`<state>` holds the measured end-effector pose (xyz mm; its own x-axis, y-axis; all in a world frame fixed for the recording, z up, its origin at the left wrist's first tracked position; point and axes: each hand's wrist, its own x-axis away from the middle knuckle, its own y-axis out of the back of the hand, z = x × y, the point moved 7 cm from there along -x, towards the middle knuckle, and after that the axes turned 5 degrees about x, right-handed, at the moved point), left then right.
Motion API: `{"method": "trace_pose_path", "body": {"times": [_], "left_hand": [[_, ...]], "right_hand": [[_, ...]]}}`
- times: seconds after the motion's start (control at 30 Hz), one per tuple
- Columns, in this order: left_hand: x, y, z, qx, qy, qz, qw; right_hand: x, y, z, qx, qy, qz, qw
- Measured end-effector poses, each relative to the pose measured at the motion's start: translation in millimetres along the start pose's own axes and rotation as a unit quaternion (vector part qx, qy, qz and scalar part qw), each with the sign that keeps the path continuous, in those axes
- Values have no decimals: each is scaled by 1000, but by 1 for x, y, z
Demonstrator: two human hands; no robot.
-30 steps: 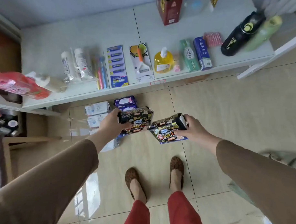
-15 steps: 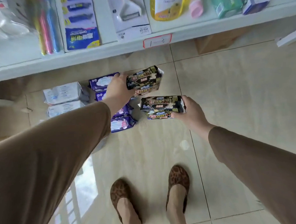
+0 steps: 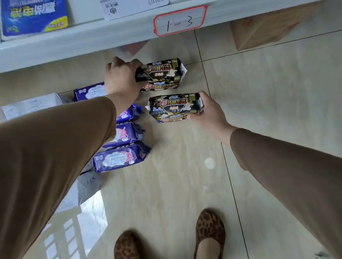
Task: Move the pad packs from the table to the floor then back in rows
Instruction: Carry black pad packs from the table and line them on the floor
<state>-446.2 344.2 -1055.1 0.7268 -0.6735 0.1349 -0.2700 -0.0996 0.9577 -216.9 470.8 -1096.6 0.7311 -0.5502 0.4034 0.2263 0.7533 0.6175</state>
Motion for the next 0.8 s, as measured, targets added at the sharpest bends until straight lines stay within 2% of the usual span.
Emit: {"method": "trace_pose_path", "body": {"times": [0.27,0.53,0.8], "left_hand": [[2,-13,14,-16,-48,79,996],[16,-13,23,-21,-58,93,994],[71,38,5,-10,-37,93,995]], "right_hand": [[-21,-24,16,2,10,-1,1000],[-26,-31,25,-7,-15,-28,999],[40,13,53,110,-36,-25,993]]}}
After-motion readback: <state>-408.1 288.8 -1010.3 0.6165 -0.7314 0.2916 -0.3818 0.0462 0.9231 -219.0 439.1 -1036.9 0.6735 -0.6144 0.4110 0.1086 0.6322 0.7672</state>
